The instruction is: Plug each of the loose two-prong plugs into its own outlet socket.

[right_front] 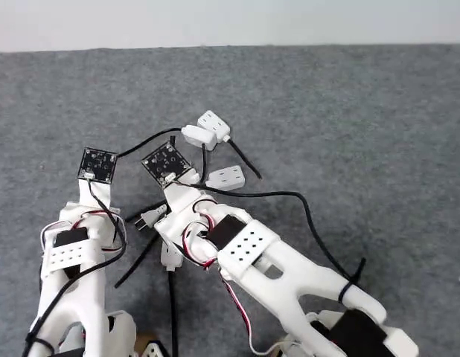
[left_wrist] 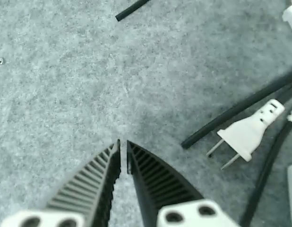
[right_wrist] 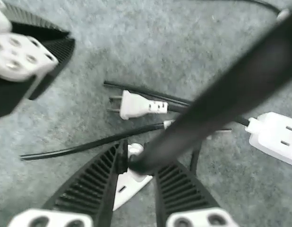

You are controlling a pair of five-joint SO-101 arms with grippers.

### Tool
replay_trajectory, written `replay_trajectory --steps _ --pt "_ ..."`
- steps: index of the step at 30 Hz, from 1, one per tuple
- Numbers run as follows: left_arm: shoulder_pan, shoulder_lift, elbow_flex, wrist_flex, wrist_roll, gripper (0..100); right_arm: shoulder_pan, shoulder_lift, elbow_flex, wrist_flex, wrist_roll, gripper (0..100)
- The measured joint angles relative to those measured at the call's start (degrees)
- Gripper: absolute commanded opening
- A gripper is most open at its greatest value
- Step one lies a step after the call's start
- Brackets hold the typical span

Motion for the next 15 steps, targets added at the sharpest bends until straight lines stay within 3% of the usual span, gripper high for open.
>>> replay_trajectory --steps 15 --pt "-0.5 0.0 0.0 0.0 0.0 2 1.6 3.3 0.4 -1.8 2.0 0.9"
